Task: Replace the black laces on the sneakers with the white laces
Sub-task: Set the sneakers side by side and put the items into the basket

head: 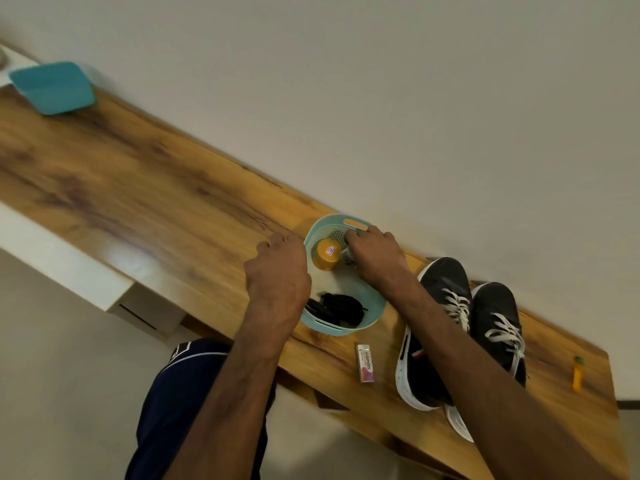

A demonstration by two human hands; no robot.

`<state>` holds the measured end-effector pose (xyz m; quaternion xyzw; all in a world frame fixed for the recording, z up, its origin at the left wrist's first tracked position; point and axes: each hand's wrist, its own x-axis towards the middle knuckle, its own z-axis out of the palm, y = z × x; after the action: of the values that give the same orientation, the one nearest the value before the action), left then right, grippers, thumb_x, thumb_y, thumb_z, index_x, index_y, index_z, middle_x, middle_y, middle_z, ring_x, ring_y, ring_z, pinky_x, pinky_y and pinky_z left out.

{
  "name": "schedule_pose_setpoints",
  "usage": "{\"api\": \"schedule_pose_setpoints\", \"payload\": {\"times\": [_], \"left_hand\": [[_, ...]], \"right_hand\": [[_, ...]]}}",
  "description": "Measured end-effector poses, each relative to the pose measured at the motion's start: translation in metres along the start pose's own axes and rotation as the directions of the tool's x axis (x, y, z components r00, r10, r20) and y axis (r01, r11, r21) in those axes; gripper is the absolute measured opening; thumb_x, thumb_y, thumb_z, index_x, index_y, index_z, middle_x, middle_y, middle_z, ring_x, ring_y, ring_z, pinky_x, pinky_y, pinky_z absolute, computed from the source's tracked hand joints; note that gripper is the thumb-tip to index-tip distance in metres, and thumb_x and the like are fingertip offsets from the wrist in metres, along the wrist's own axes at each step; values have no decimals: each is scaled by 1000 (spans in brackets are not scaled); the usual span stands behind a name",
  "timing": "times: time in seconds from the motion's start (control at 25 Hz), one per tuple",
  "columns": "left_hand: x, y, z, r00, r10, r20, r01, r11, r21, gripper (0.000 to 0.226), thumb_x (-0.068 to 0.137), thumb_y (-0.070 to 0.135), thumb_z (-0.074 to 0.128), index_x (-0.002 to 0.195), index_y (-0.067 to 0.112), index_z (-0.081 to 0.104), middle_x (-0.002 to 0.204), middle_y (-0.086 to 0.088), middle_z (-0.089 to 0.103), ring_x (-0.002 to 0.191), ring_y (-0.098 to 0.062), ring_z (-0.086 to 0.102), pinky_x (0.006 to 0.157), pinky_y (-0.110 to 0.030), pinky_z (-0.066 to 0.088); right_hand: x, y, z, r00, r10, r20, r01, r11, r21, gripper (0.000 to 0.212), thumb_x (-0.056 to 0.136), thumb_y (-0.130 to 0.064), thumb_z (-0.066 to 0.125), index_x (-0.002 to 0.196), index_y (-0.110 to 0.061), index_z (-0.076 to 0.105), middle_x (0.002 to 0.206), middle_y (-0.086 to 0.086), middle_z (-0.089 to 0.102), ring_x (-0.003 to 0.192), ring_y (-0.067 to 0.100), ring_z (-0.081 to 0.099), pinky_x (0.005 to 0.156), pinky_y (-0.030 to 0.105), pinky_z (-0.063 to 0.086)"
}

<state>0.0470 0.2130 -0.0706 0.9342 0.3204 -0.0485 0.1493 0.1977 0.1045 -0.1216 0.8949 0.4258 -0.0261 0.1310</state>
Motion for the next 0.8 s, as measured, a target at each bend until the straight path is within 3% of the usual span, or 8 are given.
{"api": "schedule_pose_setpoints", "payload": {"times": [0.16, 0.44, 0.6, 0.72, 0.8], "left_hand": [[0, 2, 6, 996, 17, 87, -20, 999, 33, 39, 96, 15, 56, 134, 11, 46, 127, -9, 52, 114, -25, 55, 79, -36, 46], [-4, 1, 4, 993, 78, 89, -80, 996, 29, 44, 94, 16, 59, 135, 9, 44, 130, -11, 51, 117, -25, 52, 85, -37, 49], [-2, -2, 5, 994, 78, 76, -79, 997, 12, 44, 95, 13, 56, 137, 11, 43, 131, -10, 49, 119, -25, 50, 84, -38, 48], [-1, 0, 5, 995, 84, 51, -84, 996, 3, 45, 94, 11, 57, 137, 12, 43, 132, -10, 50, 118, -25, 50, 82, -38, 48], [0, 5, 4, 993, 119, 1, -119, 993, -18, 48, 92, 9, 58, 138, 12, 43, 133, -10, 49, 119, -26, 49, 82, -38, 48]], "right_hand": [[0, -1, -4, 999, 43, 28, -43, 999, -9, 34, 94, -6, 53, 128, -6, 50, 126, 15, 60, 123, 33, 49, 91, 41, 45], [13, -5, 23, 990, 12, 144, -18, 999, 40, 18, 94, -7, 57, 110, -4, 65, 114, 17, 67, 106, 32, 60, 84, 39, 50], [8, -6, 19, 996, 24, 84, -33, 993, 113, 28, 95, -7, 56, 122, -2, 56, 124, 19, 57, 112, 35, 56, 88, 42, 48], [-15, 3, 2, 991, 114, -74, -85, 944, 320, 44, 89, -7, 66, 131, -5, 53, 127, 16, 55, 112, 33, 55, 89, 41, 48], [-51, 5, -6, 922, 338, -187, -167, 786, 595, 38, 89, -10, 69, 125, -9, 58, 121, 9, 59, 104, 25, 58, 85, 35, 50]]}}
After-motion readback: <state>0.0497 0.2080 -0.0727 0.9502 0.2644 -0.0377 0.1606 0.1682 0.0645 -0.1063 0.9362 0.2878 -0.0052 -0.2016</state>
